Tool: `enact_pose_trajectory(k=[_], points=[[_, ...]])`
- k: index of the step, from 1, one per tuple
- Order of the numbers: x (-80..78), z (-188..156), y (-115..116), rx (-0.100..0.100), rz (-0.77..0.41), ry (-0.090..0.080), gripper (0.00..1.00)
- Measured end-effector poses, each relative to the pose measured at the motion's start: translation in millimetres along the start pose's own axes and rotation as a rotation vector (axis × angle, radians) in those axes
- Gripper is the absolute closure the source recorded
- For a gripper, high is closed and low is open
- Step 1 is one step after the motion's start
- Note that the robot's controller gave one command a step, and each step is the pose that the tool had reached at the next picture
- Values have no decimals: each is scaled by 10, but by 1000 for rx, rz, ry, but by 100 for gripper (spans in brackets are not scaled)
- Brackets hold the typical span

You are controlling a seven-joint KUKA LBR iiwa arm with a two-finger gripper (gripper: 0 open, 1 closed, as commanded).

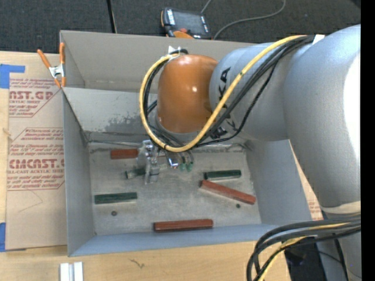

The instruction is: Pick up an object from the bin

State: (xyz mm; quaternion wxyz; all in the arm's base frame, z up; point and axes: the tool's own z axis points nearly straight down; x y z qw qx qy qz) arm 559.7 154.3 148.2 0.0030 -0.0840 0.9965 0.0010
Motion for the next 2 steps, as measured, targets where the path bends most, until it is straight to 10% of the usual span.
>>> enact_pose_trajectory(k=[2], points=[[-24,-452,7,0,0,2,100]])
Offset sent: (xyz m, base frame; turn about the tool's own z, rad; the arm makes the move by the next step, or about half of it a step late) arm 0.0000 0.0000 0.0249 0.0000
